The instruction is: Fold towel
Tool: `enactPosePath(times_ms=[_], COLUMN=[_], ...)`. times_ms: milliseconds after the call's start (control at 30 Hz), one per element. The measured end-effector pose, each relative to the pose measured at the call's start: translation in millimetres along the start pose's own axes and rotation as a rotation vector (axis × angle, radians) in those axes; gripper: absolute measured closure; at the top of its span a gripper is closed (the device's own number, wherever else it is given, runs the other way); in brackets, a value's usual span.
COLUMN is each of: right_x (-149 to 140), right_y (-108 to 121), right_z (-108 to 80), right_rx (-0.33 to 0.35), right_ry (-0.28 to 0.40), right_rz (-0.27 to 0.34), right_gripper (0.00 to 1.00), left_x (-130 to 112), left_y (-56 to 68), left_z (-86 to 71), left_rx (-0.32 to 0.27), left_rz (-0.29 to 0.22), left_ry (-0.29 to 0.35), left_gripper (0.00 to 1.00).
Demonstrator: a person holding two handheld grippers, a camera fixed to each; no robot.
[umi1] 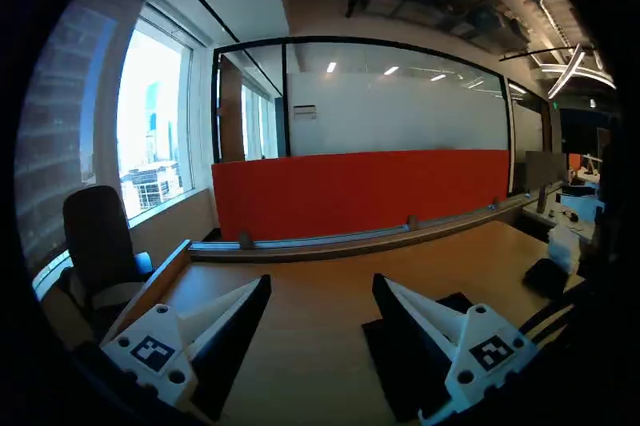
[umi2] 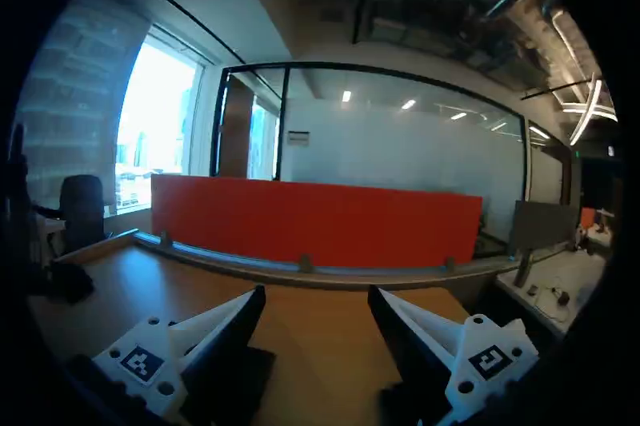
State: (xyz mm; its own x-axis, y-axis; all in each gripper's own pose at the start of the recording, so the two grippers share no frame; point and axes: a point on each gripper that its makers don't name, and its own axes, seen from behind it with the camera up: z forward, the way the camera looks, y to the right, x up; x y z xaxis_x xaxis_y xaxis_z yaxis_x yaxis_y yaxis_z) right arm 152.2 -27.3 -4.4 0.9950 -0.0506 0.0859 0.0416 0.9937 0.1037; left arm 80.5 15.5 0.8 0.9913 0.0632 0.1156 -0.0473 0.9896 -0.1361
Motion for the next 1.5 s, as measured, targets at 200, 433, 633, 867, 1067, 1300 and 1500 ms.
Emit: enactPosePath(times_ms=[200,433,633,867,1067,1300,1500], right_x=[-5,-19,-35,-63,-86,-115,-139], right_y=[-23,-42,-58,-72,-80,-89,-95], right_z=[0.5,-0.2,-3.3,-9.8,-14.8,-20.7,-25.0], right_rx=[0.106,0.205,0.274,0.343,0.384,0.420,0.439], right_ry=[-0.050,-0.119,-0.184,-0.269,-0.317,-0.372,-0.405], right_rz=[-0.041,-0.068,-0.093,-0.127,-0.157,-0.176,-0.193], right_gripper=[0.00,0.00,0.00,0.00,0.00,0.00,0.00], left_x=[-5,-18,-34,-58,-80,-112,-138], left_y=[13.2,28.3,42.4,54.8,61.9,69.5,77.2], left_z=[1.9,2.0,1.4,-0.8,-1.8,-5.4,-6.9], left_rx=[-0.082,-0.166,-0.239,-0.299,-0.318,-0.338,-0.360], left_rz=[0.031,0.062,0.092,0.137,0.159,0.176,0.195], left_ry=[-0.041,-0.088,-0.137,-0.195,-0.231,-0.281,-0.323], left_gripper=[0.06,0.06,0.06,0.06,0.06,0.06,0.06])
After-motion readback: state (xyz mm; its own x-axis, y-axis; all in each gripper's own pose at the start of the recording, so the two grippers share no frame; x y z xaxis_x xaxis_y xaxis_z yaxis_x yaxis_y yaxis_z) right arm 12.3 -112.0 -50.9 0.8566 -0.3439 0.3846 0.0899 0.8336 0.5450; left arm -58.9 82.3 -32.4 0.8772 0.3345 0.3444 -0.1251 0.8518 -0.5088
